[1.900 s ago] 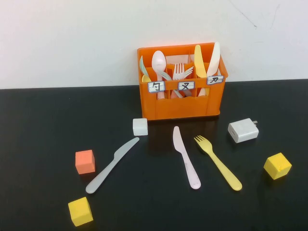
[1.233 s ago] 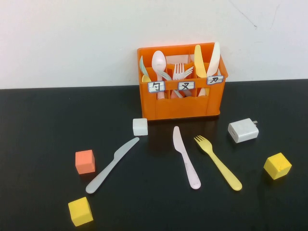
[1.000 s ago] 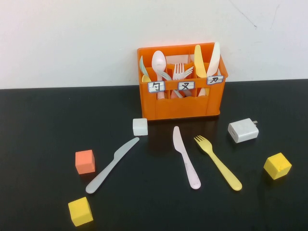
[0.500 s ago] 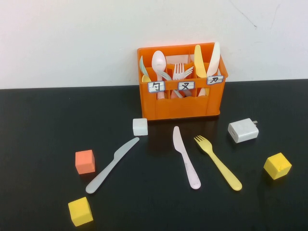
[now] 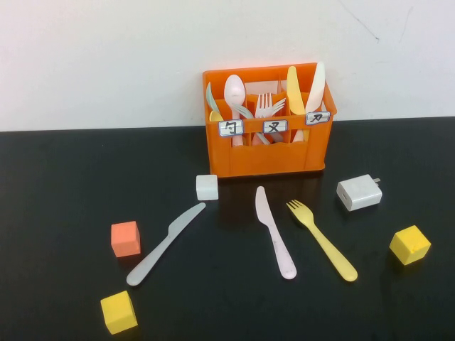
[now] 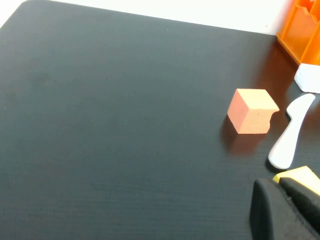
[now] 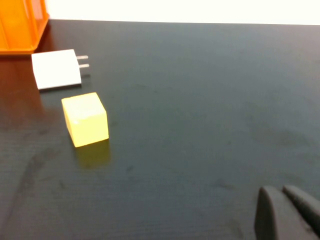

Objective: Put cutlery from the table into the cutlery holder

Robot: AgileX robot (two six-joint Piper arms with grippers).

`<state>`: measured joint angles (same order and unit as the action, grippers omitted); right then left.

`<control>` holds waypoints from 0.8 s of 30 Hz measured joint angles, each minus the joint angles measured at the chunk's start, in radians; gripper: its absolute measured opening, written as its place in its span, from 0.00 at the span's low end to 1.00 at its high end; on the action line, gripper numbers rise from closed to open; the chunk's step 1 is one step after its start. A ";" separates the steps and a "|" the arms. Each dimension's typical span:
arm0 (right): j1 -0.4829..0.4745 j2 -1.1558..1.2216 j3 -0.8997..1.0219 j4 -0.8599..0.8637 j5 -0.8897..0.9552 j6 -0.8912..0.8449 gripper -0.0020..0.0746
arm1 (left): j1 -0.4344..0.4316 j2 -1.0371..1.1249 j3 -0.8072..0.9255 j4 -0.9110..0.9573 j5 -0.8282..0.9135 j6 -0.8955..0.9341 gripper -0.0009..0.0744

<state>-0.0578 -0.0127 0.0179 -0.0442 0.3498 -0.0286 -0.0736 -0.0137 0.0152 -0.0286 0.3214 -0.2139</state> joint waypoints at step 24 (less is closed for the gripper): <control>0.000 0.000 0.008 -0.002 -0.656 -0.019 0.02 | 0.000 0.000 0.004 0.079 -0.646 0.005 0.01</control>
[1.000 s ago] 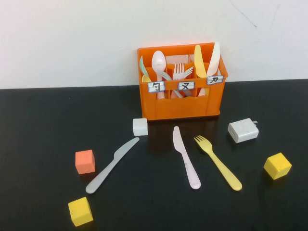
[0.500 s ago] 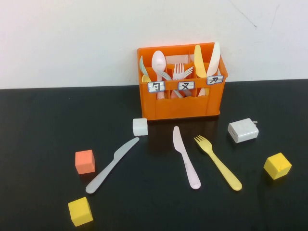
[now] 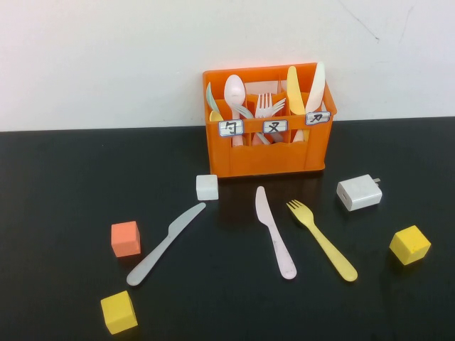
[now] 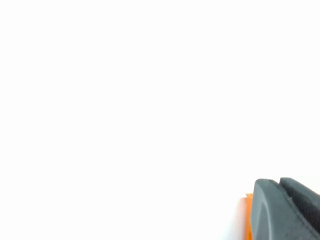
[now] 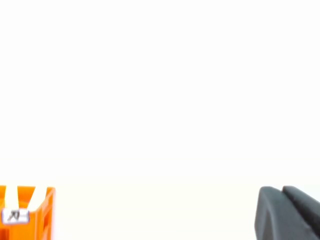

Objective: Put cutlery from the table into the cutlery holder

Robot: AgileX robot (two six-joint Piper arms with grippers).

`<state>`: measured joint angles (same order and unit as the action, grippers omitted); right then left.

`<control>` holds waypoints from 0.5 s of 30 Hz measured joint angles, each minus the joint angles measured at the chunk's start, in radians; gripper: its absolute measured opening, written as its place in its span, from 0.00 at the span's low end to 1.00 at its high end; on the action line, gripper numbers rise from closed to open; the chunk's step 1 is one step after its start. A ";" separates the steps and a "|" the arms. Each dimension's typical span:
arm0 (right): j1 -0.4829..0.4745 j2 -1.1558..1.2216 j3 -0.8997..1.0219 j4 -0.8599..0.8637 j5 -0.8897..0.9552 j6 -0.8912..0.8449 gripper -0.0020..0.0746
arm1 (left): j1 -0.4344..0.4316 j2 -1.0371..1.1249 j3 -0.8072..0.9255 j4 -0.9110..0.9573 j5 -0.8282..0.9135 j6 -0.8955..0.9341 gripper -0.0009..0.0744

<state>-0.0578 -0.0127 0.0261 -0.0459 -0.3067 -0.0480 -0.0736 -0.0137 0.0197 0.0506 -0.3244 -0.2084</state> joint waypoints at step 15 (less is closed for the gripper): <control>0.000 0.000 0.000 0.000 -0.063 0.000 0.02 | 0.000 0.000 0.000 0.002 -0.030 -0.026 0.01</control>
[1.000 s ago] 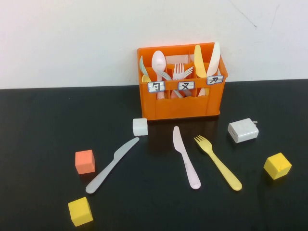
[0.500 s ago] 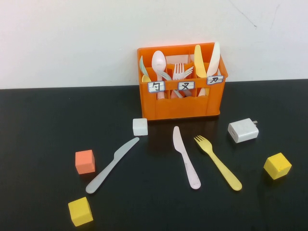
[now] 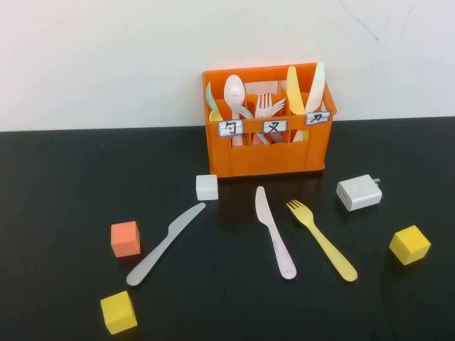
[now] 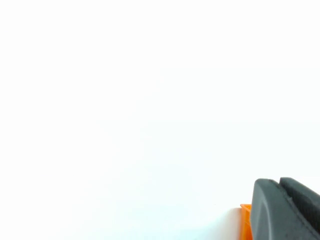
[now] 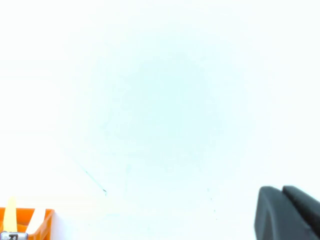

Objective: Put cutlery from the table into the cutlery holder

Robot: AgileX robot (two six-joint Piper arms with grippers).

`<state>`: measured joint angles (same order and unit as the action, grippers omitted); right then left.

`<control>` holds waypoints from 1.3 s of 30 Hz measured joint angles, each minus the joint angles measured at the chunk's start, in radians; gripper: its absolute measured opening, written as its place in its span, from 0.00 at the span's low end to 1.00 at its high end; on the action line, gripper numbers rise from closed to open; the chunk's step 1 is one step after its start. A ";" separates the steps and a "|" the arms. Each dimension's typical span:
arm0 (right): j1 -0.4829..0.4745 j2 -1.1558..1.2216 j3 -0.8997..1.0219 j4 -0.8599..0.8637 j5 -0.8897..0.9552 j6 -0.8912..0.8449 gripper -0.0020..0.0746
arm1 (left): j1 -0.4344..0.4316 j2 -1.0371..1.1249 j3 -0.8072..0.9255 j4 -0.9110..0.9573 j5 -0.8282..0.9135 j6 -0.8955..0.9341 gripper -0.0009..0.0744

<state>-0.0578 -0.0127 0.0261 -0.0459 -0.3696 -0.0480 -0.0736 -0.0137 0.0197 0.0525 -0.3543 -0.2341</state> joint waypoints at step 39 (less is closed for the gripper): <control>0.000 0.138 -0.296 -0.045 0.727 0.000 0.02 | 0.000 0.304 -0.387 -0.027 0.645 -0.110 0.01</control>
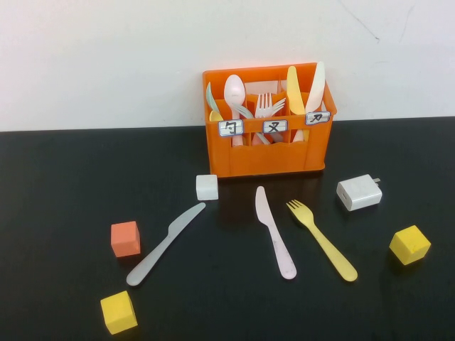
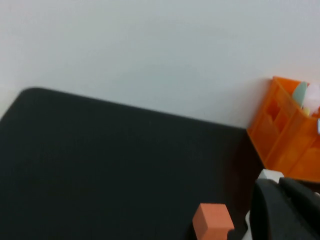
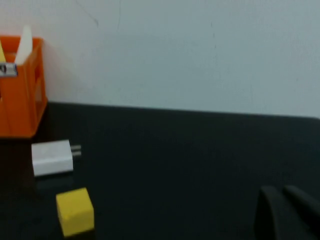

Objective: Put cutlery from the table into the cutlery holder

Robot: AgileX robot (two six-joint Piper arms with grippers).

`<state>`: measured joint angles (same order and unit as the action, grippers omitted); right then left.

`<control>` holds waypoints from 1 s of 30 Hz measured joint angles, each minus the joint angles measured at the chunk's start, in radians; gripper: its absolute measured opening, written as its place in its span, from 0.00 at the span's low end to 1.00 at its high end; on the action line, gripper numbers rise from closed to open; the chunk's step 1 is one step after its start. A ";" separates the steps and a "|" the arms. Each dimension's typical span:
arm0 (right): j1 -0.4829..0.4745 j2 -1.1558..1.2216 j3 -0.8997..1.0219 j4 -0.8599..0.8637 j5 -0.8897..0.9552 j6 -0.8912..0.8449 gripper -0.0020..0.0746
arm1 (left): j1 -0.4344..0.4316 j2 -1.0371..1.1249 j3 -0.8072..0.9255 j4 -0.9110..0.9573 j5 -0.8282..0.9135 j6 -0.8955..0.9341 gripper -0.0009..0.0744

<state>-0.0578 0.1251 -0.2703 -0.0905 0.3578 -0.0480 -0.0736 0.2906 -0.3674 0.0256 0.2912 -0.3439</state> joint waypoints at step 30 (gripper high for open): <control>0.000 0.392 -0.062 0.343 0.122 -0.459 0.02 | 0.000 0.832 -0.461 -0.755 0.436 0.564 0.01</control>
<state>-0.0578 0.5175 -0.3327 0.2523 0.4797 -0.5072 -0.0736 1.1228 -0.8289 -0.7294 0.7273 0.2200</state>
